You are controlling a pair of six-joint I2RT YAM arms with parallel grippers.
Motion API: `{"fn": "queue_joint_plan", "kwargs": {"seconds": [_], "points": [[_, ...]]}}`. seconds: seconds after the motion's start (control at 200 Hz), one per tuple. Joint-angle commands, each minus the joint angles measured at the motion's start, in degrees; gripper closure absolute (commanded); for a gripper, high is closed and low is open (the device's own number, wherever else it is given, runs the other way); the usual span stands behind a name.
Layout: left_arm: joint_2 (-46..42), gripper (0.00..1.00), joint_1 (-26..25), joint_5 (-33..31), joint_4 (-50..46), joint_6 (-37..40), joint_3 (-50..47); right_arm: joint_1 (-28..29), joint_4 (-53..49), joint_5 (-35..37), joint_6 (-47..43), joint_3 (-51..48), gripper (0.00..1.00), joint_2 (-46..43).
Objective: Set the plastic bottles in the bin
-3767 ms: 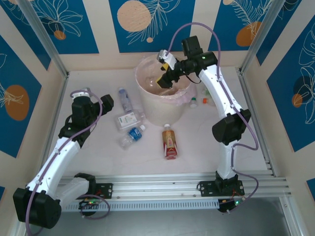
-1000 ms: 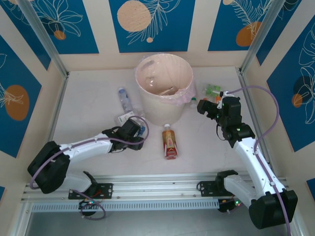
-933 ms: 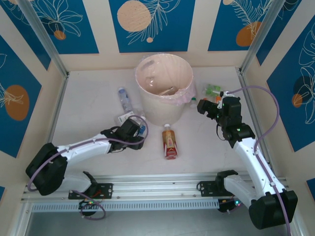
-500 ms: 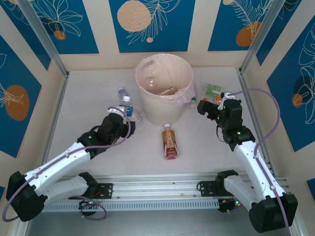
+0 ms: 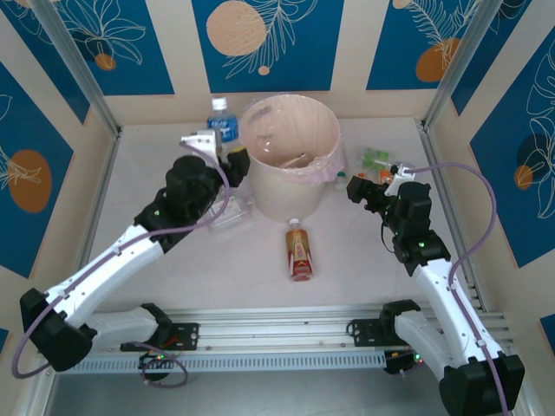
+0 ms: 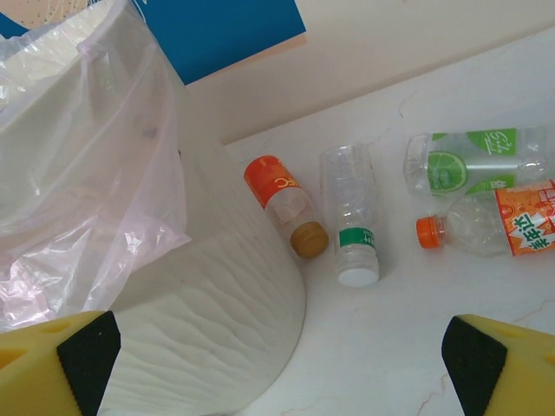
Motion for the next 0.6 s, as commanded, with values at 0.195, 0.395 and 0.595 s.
{"fn": "queue_joint_plan", "kwargs": {"seconds": [0.195, 0.395, 0.595], "points": [[15.3, 1.0, 0.42, 17.15, -6.36, 8.46, 21.82, -0.49, -0.96, -0.34, -0.99, 1.68, 0.02, -1.59], [28.25, 1.0, 0.29, 17.92, -19.37, 9.32, 38.47, -0.58, -3.8, 0.18, -1.19, 2.51, 0.02, -1.68], [39.32, 1.0, 0.11, 12.62, -33.52, 11.17, 53.49, -0.73, -6.22, 0.24, -0.99, 3.42, 0.02, -1.8]]}}
